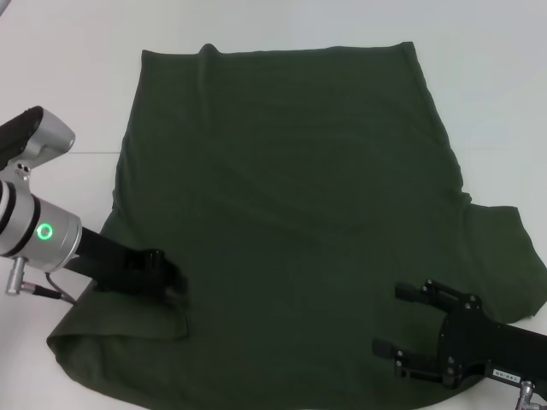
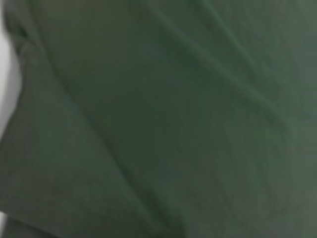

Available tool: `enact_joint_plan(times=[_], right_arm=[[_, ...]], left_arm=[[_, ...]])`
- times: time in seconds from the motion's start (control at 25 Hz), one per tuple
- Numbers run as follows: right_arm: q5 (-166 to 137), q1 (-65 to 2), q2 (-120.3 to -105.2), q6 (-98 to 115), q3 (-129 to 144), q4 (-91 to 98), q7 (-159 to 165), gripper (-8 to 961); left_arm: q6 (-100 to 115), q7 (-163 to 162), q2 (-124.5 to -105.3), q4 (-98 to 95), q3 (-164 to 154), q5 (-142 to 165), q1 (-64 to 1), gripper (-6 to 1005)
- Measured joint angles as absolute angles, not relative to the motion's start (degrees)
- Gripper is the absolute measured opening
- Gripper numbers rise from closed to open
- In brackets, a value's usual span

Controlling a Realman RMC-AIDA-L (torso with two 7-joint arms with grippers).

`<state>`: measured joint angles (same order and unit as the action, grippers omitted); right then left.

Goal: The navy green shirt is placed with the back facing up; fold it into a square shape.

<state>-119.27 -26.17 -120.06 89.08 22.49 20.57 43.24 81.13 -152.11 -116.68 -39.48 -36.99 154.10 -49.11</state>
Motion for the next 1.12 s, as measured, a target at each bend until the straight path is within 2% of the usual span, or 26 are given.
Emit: enact_joint_plan(times=[0.2, 0.44, 0.56, 0.72, 0.88, 1.12], right_arm=[[-119.3, -26.3, -120.06, 88.9, 22.5, 20.6, 43.2, 886], [-119.2, -26.3, -120.06, 89.0, 22.5, 20.7, 43.2, 886], [-119.2, -26.2, -120.06, 89.0, 22.4, 20.7, 43.2, 886], [-119.2, -26.3, -120.01, 89.2, 22.4, 20.7, 43.2, 886], [-119.2, -26.4, -119.98, 89.2, 22.4, 20.7, 43.2, 886], [-119.2, -26.4, -119.97, 89.2, 22.4, 20.7, 43.2, 887]], left_arm=[[82.9, -151.1, -115.23, -39.7, -36.4, 150.3, -48.2, 372], [83.9, -152.4, -112.36, -40.9, -27.6, 149.9, -45.1, 499], [82.1, -152.8, -111.8, -41.2, -22.0, 150.0, -43.1, 627], [79.0, -152.9, -111.86, -40.8, -20.0, 150.1, -41.3, 776], [74.2, -153.0, -112.77, -39.0, -20.1, 149.8, -40.2, 901], [68.8, -152.8, -113.68, -36.2, -20.3, 149.6, -40.6, 901]])
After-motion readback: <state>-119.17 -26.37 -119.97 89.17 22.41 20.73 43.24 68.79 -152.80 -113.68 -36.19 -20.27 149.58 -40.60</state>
